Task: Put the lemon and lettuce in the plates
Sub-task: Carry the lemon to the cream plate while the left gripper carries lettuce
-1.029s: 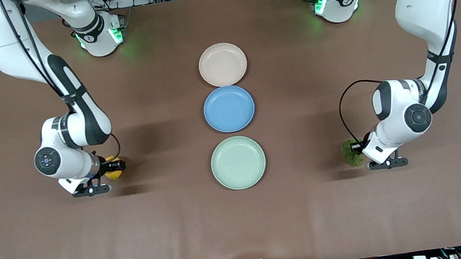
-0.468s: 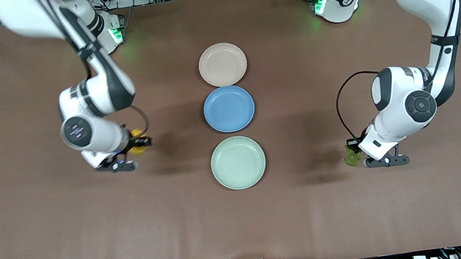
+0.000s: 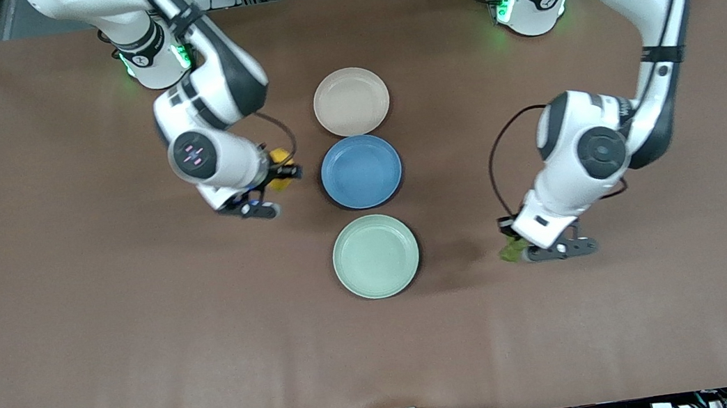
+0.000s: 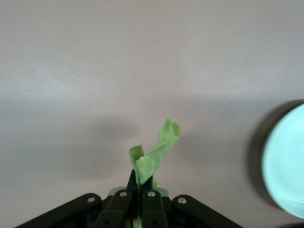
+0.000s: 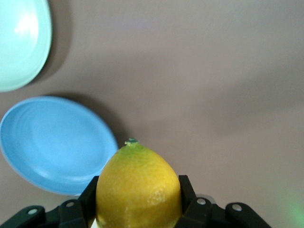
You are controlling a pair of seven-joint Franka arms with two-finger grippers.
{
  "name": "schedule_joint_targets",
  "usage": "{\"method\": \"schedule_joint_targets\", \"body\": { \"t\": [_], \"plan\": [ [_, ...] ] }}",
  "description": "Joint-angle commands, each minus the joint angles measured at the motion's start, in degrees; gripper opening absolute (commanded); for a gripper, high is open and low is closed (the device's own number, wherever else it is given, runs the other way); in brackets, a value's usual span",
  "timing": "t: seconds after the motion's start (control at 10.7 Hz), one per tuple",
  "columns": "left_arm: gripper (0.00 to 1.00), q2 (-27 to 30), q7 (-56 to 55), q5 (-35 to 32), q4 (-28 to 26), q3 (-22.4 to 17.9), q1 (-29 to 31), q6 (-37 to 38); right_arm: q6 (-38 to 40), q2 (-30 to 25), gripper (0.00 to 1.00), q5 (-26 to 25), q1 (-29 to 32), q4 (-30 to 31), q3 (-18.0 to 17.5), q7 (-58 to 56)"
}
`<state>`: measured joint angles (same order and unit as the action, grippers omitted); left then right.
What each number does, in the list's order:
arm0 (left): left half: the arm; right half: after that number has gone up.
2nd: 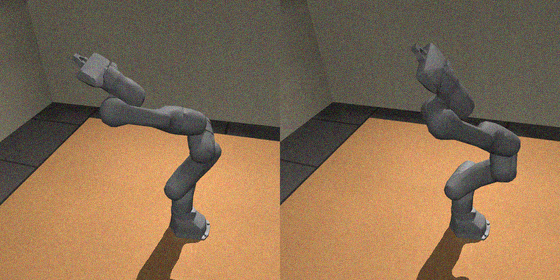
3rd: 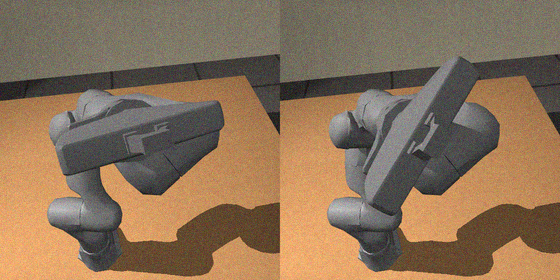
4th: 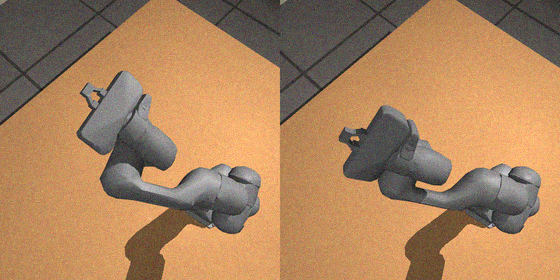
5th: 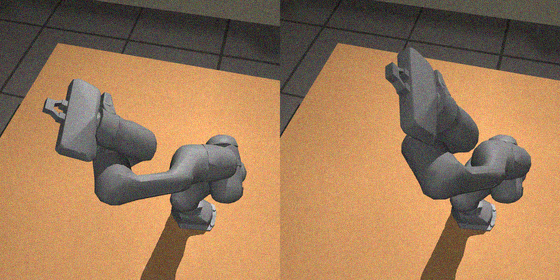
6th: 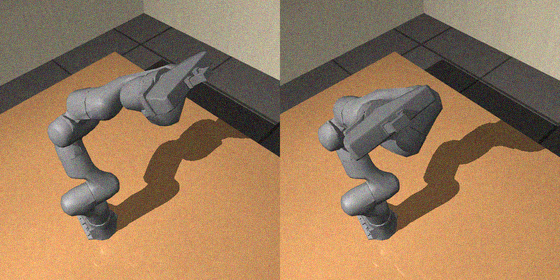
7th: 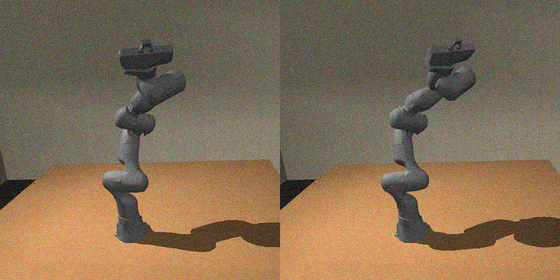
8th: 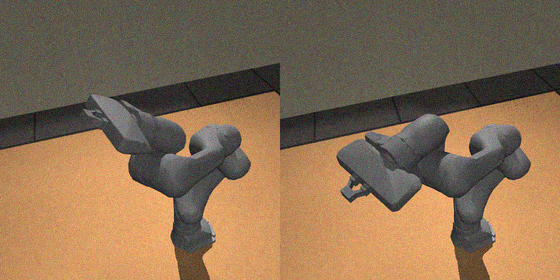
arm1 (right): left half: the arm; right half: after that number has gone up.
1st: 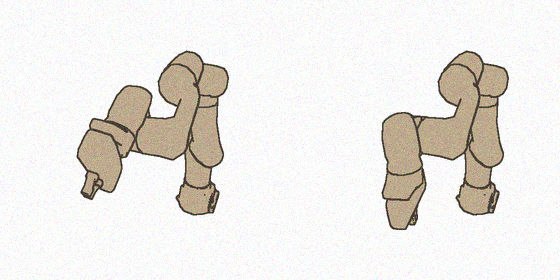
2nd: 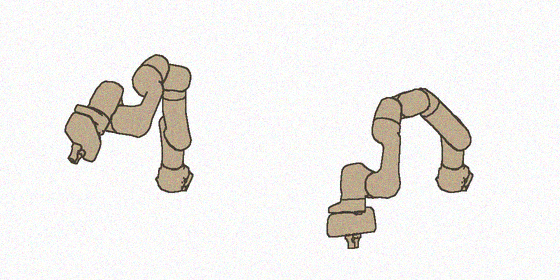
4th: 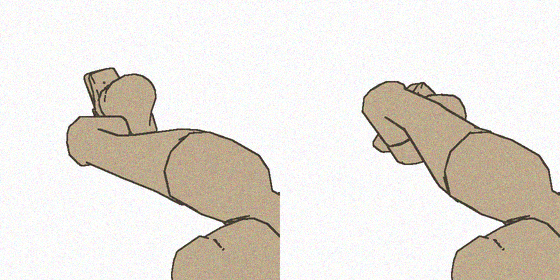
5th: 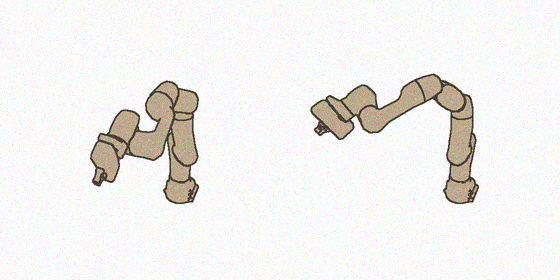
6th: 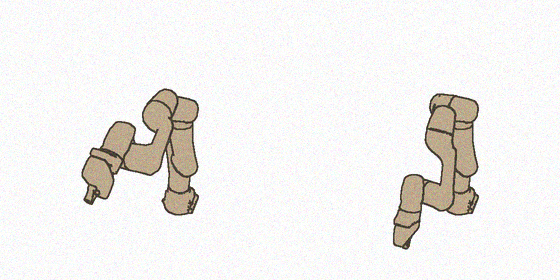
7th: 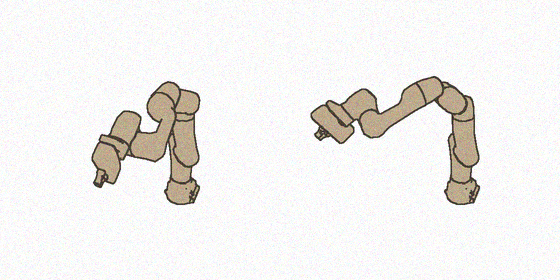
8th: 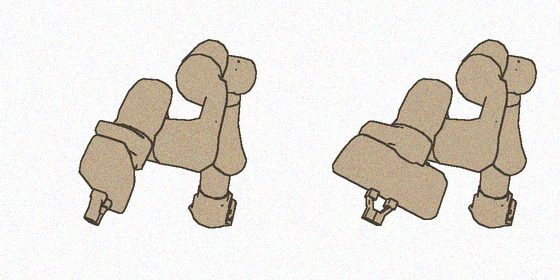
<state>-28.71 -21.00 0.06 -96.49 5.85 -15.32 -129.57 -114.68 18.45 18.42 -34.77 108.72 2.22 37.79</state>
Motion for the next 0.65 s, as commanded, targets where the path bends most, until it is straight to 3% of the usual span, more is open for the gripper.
{"method": "schedule_joint_targets", "body": {
  "t": [0.0, 0.19, 0.37, 0.56],
  "plan": [
    [0.0, -1.61, -9.9, 0.29, 3.23, -0.49, -5.57, 1.16, -0.19, -1.93, 0.0, 6.33, -6.08, 2.1, 0.41, 6.24],
    [0.0, -3.62, -18.77, 0.2, 4.45, -0.49, -10.32, 0.73, -1.15, -2.1, 0.0, 8.47, -9.33, 3.42, 0.41, 8.42],
    [0.0, -8.18, -25.29, 0.03, 9.54, -0.57, -13.92, -1.02, -4.48, -2.1, 0.0, 8.39, -14.68, 4.21, 0.41, 14.04],
    [0.0, -11.62, -30.4, 0.03, 11.06, -0.58, -15.69, -7.85, -8.96, -1.93, 0.0, 8.39, -20.74, 6.66, 0.5, 18.35]
  ]
}}
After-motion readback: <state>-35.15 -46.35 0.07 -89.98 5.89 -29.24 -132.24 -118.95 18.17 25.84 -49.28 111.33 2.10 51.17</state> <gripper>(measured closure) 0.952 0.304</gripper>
